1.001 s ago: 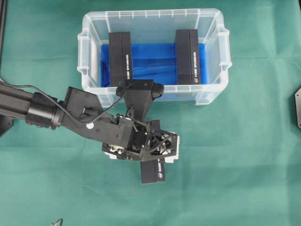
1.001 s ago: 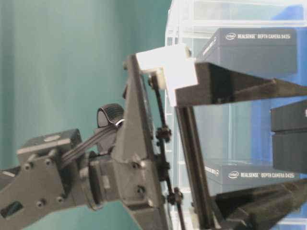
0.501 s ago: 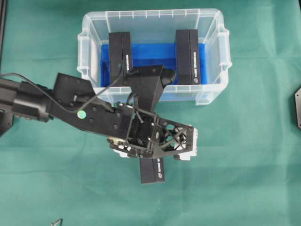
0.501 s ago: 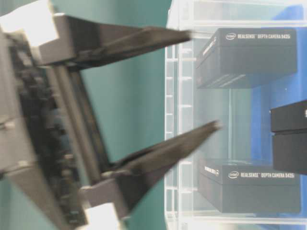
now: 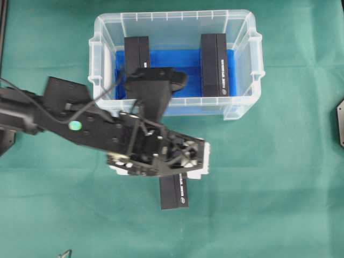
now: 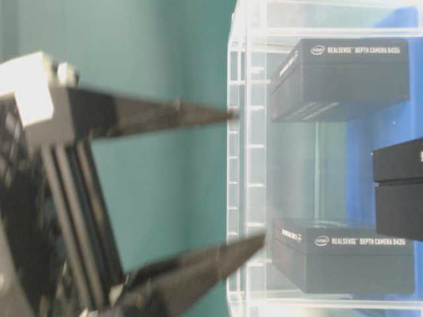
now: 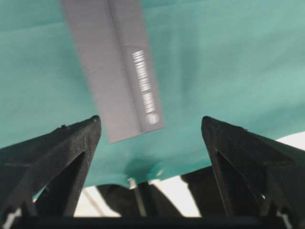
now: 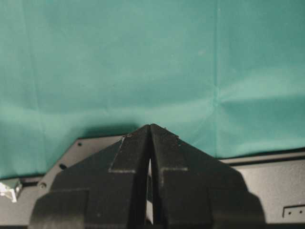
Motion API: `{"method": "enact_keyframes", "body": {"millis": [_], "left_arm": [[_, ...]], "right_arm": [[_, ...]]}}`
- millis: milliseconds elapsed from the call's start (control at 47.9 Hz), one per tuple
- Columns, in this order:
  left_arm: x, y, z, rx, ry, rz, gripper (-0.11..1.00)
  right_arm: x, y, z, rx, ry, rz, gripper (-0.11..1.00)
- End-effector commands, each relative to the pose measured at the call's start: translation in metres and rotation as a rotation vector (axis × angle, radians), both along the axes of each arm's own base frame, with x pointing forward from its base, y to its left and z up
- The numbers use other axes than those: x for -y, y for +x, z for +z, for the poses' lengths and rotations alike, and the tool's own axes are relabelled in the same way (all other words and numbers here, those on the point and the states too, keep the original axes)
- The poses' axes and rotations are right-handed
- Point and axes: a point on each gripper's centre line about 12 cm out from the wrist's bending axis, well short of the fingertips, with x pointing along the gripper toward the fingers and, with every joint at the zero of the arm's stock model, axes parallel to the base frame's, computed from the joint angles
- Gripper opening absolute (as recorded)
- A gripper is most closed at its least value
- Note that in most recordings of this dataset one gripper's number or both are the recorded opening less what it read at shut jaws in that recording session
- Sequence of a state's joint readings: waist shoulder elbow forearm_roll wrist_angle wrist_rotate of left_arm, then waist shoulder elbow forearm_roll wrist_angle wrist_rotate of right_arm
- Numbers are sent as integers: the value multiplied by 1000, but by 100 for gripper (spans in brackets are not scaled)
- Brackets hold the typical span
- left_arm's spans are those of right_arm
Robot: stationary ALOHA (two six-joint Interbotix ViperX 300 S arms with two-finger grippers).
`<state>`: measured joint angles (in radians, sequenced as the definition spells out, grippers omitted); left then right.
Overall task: Take the box out of the case with the left arm.
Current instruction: 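Carry the box in front of the case and lower it onto the table, then open the left gripper and withdraw it from the placed box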
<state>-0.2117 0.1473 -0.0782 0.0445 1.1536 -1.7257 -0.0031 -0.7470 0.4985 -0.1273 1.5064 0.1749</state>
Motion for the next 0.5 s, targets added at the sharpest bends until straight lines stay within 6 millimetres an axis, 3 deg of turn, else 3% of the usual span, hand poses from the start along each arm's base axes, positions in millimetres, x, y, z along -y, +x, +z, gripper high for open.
{"method": "enact_keyframes", "body": {"millis": [0, 188, 480], "left_arm": [[1, -23, 27, 53, -10, -4, 81], [-1, -68, 34, 48, -29, 20, 81], [-3, -147, 24, 20, -51, 36, 81]], "right_arm": [[0, 1, 4, 12, -1, -2, 0], [0, -1, 3, -1, 1, -8, 0], [0, -3, 0, -34, 2, -11, 0]]}}
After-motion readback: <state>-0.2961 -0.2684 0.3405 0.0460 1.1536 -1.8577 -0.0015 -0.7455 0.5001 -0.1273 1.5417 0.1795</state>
